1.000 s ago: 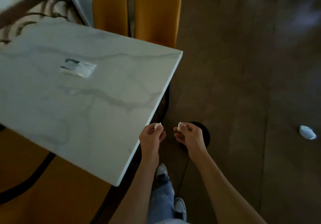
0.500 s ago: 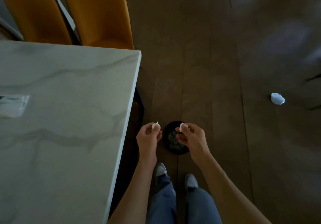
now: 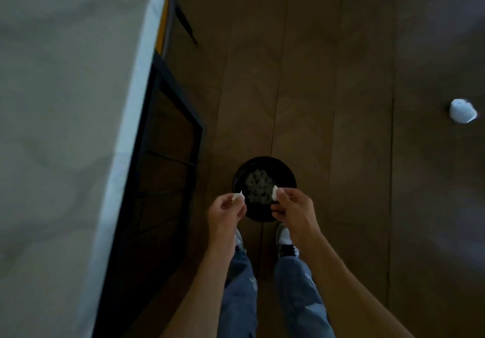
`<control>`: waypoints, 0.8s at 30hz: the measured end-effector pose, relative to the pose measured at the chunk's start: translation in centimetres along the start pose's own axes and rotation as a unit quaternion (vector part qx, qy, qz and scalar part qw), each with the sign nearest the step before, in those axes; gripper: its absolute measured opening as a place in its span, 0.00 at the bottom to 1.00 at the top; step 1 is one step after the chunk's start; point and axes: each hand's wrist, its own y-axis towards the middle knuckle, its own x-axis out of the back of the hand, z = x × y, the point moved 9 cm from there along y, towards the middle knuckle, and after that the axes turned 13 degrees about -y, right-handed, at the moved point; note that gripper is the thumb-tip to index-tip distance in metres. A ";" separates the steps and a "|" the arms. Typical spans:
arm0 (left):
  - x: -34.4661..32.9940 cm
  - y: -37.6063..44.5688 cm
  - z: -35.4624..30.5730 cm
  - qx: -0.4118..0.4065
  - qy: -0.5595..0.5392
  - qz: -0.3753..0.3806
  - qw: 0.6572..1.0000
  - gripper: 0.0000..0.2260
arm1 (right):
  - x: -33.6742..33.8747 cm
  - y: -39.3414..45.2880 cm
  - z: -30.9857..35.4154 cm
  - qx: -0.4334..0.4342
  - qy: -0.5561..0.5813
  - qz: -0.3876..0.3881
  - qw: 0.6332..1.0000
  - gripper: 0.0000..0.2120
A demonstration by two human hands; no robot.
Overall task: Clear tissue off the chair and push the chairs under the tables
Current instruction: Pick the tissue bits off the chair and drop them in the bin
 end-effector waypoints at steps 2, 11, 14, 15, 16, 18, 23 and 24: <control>0.5 3.3 2.7 0.003 0.016 -0.017 1.000 0.08 | -0.2 2.9 -2.7 -0.013 0.003 0.003 1.000 0.08; 1.7 14.9 12.9 0.037 0.060 -0.057 0.996 0.04 | -1.0 13.0 -13.8 -0.099 -0.014 -0.015 0.995 0.07; 1.4 17.2 15.6 0.038 0.082 -0.054 0.994 0.03 | -1.1 15.3 -15.8 -0.117 -0.019 -0.030 0.993 0.08; 1.4 17.8 16.4 0.045 0.079 -0.059 0.994 0.03 | -1.2 15.9 -16.3 -0.122 -0.019 -0.033 0.992 0.07; 1.5 18.4 17.0 0.052 0.069 -0.067 0.994 0.03 | -1.3 16.5 -16.7 -0.127 -0.016 -0.037 0.991 0.06; 1.5 19.6 18.1 0.063 0.043 -0.080 0.994 0.03 | -1.4 17.7 -17.1 -0.134 -0.005 -0.043 0.990 0.06; -0.2 22.4 19.2 0.062 0.015 -0.079 0.995 0.04 | -1.8 20.8 -17.3 -0.144 0.000 -0.056 0.988 0.06; -0.4 22.7 19.3 0.062 0.014 -0.078 0.995 0.04 | -1.8 21.3 -17.4 -0.145 -0.001 -0.058 0.988 0.06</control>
